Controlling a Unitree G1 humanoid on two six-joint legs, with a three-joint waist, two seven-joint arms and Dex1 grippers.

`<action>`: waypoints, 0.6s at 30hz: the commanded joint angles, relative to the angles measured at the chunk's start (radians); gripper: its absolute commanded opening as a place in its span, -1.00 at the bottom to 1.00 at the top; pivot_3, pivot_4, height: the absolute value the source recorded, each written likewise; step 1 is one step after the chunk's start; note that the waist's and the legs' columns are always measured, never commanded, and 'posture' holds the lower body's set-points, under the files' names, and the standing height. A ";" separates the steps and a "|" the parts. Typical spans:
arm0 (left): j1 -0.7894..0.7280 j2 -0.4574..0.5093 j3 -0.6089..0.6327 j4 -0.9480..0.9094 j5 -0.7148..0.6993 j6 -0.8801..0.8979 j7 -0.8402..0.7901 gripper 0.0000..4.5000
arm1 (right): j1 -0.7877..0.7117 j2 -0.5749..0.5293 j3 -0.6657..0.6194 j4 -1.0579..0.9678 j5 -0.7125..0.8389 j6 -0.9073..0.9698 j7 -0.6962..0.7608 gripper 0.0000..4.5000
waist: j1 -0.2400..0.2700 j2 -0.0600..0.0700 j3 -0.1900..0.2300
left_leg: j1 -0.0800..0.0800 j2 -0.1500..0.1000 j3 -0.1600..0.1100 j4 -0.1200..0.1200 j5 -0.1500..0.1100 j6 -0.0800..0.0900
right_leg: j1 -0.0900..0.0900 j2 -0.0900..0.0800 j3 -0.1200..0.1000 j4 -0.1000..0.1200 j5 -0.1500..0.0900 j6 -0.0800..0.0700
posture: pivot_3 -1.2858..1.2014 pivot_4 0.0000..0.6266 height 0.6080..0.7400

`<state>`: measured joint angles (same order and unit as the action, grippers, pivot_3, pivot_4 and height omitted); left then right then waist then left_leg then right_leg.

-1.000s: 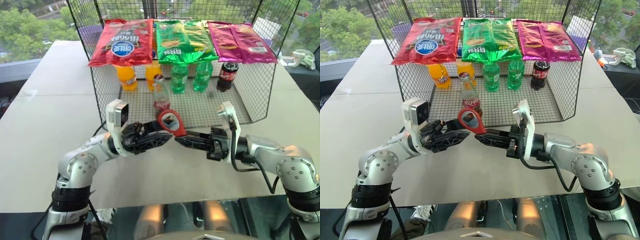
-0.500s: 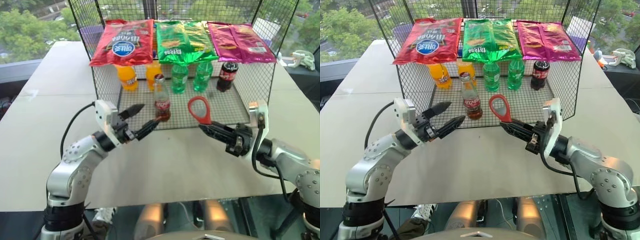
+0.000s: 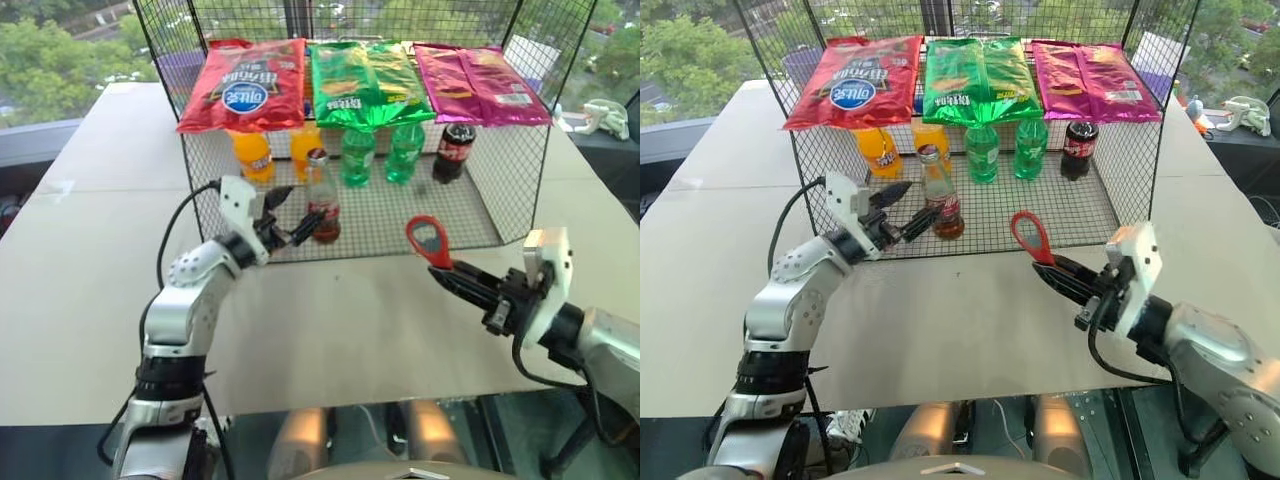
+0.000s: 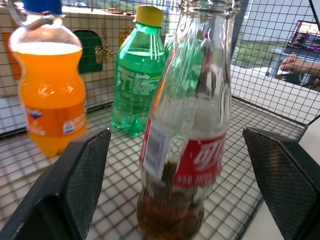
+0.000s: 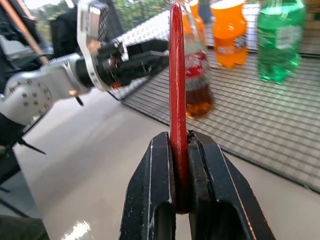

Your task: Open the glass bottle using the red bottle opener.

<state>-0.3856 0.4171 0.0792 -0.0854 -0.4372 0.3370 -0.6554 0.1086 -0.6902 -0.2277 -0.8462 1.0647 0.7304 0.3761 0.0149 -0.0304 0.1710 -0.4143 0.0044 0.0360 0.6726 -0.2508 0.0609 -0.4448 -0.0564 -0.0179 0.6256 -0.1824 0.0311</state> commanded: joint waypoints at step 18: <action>-0.153 -0.047 -0.027 0.164 0.044 -0.106 -0.089 0.95 | 0.129 -0.002 -0.050 -0.115 -0.047 -0.093 -0.027 -1.00 | 0.000 0.000 0.000 | 0.000 0.000 0.001 0.002 0.000 0.000 | 0.000 0.001 0.002 0.000 0.003 0.004 | 0.03 -0.52 1.00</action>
<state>-0.5134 0.3694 0.0487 0.0920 -0.3924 0.2540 -0.7360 0.2343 -0.6886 -0.2483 -0.9262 0.9982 0.6589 0.3583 0.0150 -0.0305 0.1709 -0.4143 0.0049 0.0374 0.6752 -0.2508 0.0609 -0.4444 -0.0555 -0.0160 0.6258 -0.1799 0.0351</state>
